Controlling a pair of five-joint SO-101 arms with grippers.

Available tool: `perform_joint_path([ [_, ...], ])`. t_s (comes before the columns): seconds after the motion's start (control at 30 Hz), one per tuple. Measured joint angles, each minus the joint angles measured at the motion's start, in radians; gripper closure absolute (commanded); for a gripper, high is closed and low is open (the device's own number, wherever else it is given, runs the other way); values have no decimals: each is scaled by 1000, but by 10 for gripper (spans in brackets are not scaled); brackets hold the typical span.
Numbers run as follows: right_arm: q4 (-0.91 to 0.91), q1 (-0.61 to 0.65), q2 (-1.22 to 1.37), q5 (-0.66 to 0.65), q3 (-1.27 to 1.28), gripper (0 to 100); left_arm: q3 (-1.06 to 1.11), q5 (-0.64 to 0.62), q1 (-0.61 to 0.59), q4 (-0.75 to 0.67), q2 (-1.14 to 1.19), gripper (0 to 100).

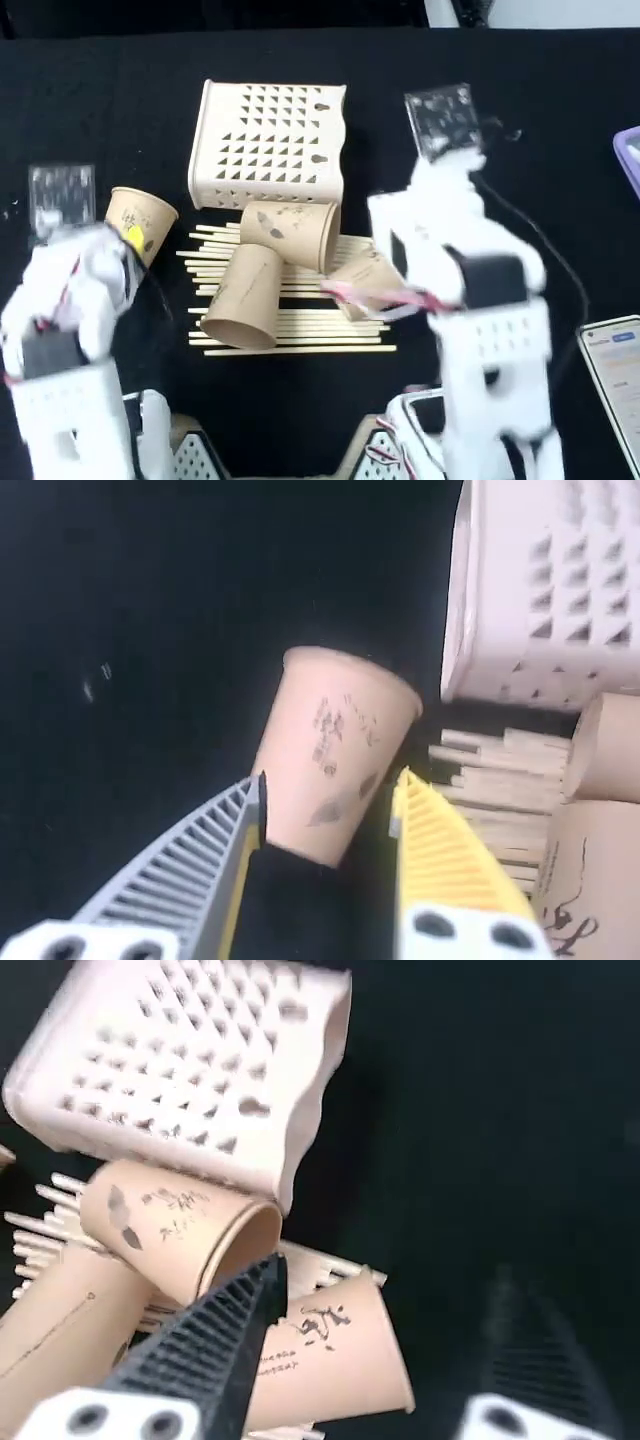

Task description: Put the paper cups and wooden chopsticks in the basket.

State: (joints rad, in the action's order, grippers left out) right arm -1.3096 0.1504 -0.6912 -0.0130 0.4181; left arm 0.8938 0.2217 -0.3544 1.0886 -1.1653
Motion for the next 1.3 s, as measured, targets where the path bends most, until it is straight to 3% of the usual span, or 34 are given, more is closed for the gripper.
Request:
perform_joint_path([
  [0.17, 87, 0, 184, 83, 8, 719, -164, -97, 0, 18, 318, 780],
  [0.27, 206, 0, 261, 118, 48, 770, -204, -192, 6, -49, 448, 778],
  [0.5, 394, 55, 344, 126, 94, 749, -295, -299, 121, -262, 706, 778],
  [0.67, 479, 164, 368, 100, 135, 709, -428, -302, 141, -276, 931, 778],
  [0.9, 609, 178, 431, 92, 170, 658, -586, -302, 150, -281, 1155, 778],
  [1.3, 720, 178, 580, 86, 170, 670, -649, -302, 181, -281, 1178, 778],
])
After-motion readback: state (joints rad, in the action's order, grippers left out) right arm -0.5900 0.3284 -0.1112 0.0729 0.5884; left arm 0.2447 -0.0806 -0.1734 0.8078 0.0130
